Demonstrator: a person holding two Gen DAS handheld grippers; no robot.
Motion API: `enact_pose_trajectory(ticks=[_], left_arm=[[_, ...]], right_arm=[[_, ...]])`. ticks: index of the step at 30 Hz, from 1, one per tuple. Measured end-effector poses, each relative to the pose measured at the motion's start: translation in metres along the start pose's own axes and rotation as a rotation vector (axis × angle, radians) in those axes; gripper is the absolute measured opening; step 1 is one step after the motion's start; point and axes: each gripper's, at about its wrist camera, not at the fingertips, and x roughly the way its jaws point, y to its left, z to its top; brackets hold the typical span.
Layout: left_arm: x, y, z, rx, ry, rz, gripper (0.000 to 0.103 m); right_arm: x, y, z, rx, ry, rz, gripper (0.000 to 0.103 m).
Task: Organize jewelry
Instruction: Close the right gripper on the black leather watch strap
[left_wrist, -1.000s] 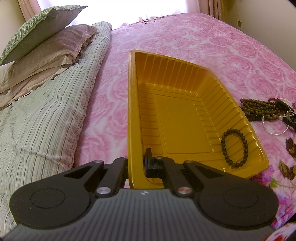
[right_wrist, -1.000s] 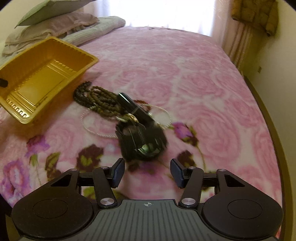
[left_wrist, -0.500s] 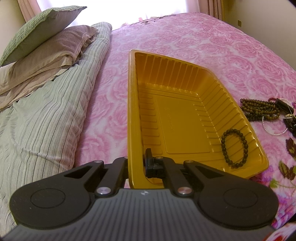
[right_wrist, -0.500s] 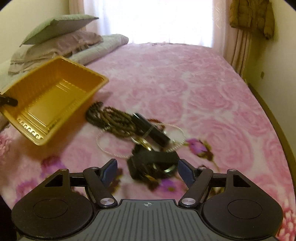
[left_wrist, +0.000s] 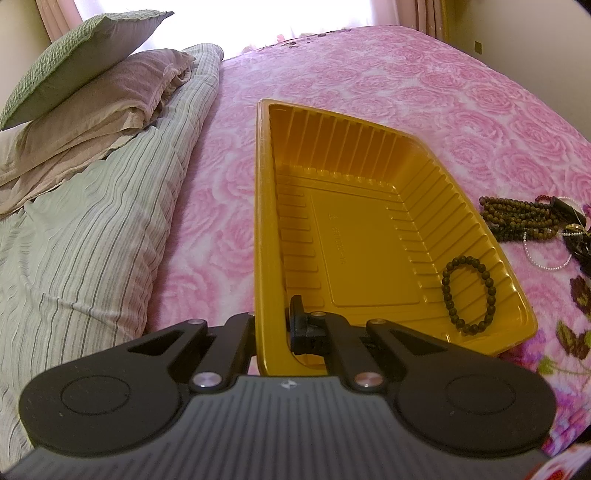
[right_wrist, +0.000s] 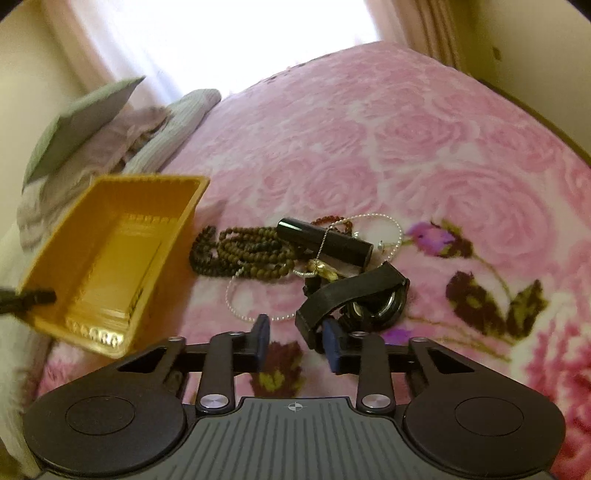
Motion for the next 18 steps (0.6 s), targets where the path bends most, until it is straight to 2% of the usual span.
enact_pose_trajectory(ticks=[2, 9, 10, 11, 13, 18], left_arm=[[0.000, 0.000, 0.000, -0.001, 0.000, 0.000, 0.003], [0.000, 0.000, 0.000, -0.001, 0.001, 0.000, 0.003], [0.000, 0.000, 0.000, -0.001, 0.001, 0.000, 0.003], [0.000, 0.000, 0.000, -0.001, 0.001, 0.000, 0.003], [0.000, 0.000, 0.000, 0.000, 0.001, 0.000, 0.003], [0.001, 0.000, 0.000, -0.002, -0.001, -0.002, 0.003]], right_arm=[[-0.002, -0.006, 0.002, 0.058, -0.003, -0.001, 0.023], [0.000, -0.014, 0.001, 0.143, -0.038, 0.050, 0.021], [0.001, -0.015, 0.001, 0.152, -0.044, 0.052, 0.017], [0.003, -0.016, 0.002, 0.156, -0.045, 0.046, 0.009], [0.004, -0.017, 0.003, 0.164, -0.036, 0.044, 0.007], [-0.021, -0.007, 0.012, 0.054, -0.037, -0.020, 0.006]])
